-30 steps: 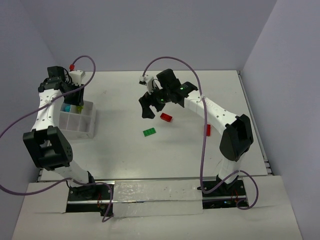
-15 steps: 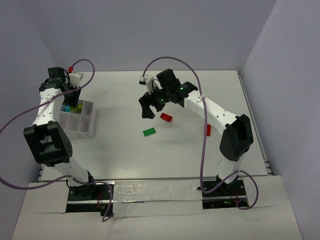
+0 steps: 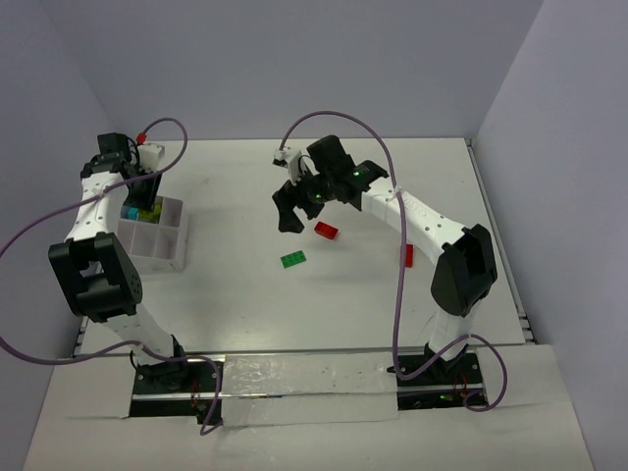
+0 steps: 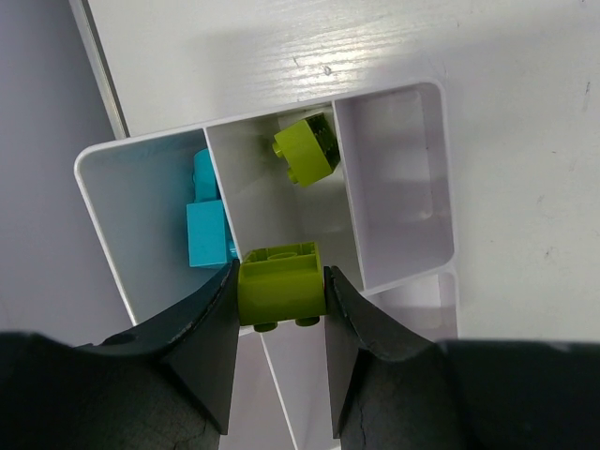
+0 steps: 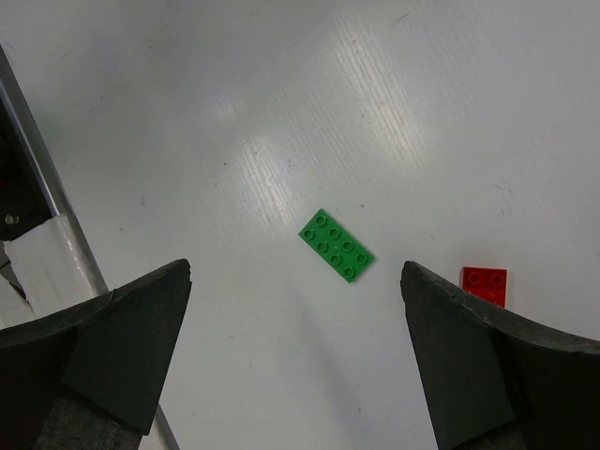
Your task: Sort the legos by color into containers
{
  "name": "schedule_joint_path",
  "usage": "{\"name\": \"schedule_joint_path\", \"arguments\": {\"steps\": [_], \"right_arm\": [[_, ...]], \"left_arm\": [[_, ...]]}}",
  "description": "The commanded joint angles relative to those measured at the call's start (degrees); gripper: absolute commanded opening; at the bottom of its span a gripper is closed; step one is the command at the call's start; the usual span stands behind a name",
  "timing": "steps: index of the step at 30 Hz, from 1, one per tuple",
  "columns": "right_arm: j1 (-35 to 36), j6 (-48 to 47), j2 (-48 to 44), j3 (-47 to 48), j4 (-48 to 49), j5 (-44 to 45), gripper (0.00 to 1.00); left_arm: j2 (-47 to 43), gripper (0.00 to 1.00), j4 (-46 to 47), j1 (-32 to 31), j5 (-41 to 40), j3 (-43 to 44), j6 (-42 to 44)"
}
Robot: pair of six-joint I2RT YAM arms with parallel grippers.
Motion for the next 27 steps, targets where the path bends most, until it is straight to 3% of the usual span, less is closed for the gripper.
{"name": "schedule_joint_path", "arguments": {"steps": [1, 3, 7, 9, 17, 27], "right_arm": [[-0.74, 0.07, -3.12, -0.53, -0.10, 0.45, 1.00], [-1.41, 0.02, -3.38, -0.70, -0.44, 0.45, 1.00], [-2.92, -0.40, -4.42, -1.95, -0.97, 1.01, 1.00], [-4.11, -0.55, -5.52, -3.37, -0.97, 1.27, 1.00], [-10.97, -2.50, -10.23, -9.73, -2.83, 4.56, 1.00], [-23.16, -3.34, -15.35, -19.02, -9.06, 14.68, 0.97]], "left_arm": [[0.29, 0.47, 1.82, 0.41, 0.82, 2.10, -0.68], [0.04, 0.54, 1.19, 0.49, 1.29, 2.98, -0.93], [-0.48, 0.58, -0.37, 0.49, 2.43, 5.70, -1.68], [-1.04, 0.64, -1.06, 0.46, 2.68, 6.93, -1.84], [-7.54, 0.64, -2.23, -0.86, 8.58, 10.15, -3.10], [-20.66, 0.64, 7.72, -14.84, 3.40, -3.23, -7.68]]}}
